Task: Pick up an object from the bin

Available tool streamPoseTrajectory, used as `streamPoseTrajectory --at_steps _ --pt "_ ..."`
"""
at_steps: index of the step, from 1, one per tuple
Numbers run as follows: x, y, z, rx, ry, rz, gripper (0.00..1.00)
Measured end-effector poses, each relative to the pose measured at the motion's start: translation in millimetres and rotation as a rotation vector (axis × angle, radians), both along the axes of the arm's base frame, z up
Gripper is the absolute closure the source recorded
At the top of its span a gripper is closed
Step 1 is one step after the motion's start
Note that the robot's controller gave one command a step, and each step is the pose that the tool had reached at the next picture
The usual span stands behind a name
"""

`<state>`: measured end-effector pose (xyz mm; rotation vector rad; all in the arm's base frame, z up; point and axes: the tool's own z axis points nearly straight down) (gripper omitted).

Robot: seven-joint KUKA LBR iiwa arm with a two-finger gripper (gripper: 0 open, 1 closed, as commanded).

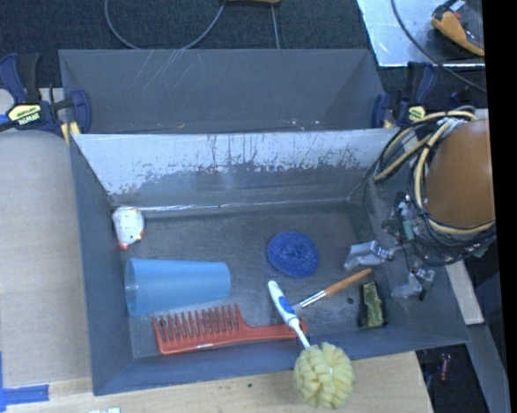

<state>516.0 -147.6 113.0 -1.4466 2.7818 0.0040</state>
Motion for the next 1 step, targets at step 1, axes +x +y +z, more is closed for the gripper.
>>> streamPoseTrajectory --at_steps 1 --pt "14.0 -2.9 -30.2 0.005 -0.005 -0.316 0.00"
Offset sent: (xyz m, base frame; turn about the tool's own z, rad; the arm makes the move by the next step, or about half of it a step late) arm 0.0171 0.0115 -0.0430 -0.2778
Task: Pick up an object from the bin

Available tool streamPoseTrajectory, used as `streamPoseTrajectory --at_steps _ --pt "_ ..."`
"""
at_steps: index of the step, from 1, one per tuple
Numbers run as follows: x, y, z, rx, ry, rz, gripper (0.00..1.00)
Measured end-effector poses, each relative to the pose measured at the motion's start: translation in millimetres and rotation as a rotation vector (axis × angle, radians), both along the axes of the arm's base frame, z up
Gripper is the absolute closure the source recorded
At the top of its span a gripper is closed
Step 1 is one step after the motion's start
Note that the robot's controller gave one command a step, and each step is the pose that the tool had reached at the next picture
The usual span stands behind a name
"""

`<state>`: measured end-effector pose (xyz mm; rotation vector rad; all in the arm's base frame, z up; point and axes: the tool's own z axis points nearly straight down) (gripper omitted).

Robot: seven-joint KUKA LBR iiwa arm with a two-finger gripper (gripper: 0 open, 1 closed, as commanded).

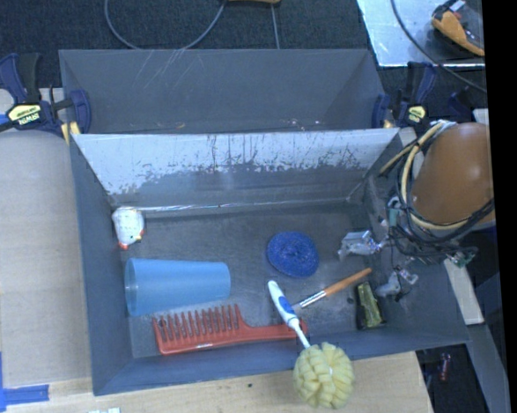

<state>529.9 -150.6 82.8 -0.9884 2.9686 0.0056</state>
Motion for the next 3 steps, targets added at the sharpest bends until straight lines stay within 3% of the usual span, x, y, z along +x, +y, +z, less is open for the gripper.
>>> streamPoseTrajectory --at_steps 1,3 --pt "4.8 13.8 -9.6 -0.002 -0.009 0.541 1.00" --pt "6.2 16.1 -0.7 -0.003 -0.014 0.591 1.00"
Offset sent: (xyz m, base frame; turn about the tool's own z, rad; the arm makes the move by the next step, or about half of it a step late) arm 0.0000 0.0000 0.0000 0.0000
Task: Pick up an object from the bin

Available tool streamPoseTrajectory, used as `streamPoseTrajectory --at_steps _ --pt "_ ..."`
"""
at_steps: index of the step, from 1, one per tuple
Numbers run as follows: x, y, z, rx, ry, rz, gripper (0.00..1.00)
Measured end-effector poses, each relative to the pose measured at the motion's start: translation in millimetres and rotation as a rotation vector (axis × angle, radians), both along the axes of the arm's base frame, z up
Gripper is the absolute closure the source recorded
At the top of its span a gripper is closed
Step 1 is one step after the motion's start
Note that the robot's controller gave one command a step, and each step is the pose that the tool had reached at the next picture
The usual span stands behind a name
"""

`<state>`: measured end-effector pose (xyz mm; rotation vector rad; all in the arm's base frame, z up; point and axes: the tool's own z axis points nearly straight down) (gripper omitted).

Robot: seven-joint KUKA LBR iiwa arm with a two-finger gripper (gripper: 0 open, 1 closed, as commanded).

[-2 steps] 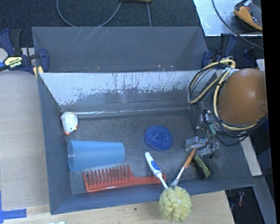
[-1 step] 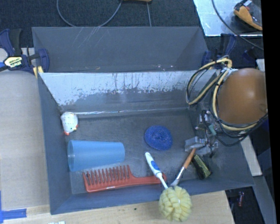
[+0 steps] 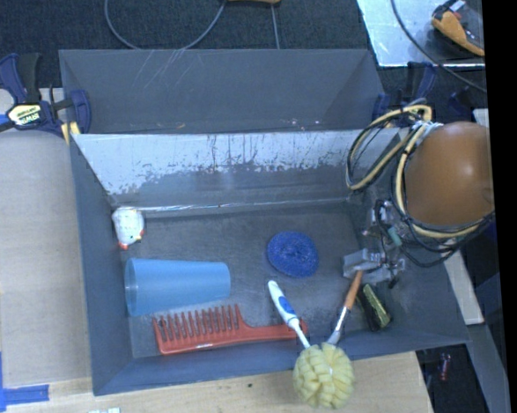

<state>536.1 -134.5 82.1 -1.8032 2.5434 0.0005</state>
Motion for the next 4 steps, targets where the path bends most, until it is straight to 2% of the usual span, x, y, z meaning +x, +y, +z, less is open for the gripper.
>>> streamPoseTrajectory --at_steps 1,4 --pt "0.3 0.2 20.9 0.000 -0.001 -0.001 1.00" --pt "0.8 0.2 52.7 0.001 -0.004 -0.003 1.00"
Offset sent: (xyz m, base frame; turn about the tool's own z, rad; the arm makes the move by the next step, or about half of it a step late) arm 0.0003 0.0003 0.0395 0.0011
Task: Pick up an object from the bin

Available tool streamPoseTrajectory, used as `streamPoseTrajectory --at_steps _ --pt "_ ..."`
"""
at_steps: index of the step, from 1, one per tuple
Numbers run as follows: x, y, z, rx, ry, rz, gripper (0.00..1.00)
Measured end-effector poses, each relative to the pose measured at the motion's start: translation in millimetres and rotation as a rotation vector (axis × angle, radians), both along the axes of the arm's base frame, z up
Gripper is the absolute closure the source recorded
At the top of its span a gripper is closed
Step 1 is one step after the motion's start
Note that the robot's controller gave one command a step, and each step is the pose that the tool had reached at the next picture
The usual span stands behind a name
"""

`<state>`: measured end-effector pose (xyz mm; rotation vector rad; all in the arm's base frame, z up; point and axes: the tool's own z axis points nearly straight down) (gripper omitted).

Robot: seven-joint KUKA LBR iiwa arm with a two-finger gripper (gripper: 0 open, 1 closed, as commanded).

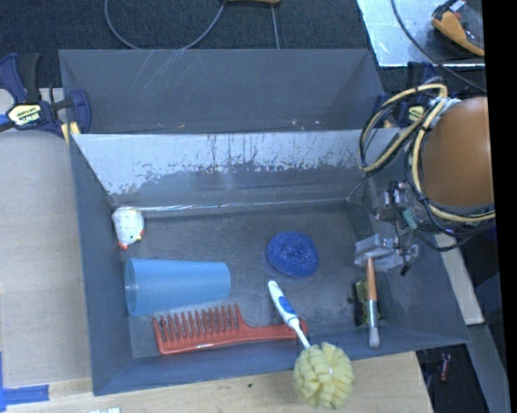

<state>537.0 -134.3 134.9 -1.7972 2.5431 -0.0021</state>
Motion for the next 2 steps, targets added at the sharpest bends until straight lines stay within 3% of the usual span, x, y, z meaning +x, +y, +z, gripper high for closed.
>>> streamPoseTrajectory --at_steps 2 --pt "-0.6 0.7 35.9 0.003 0.003 -0.002 1.00"
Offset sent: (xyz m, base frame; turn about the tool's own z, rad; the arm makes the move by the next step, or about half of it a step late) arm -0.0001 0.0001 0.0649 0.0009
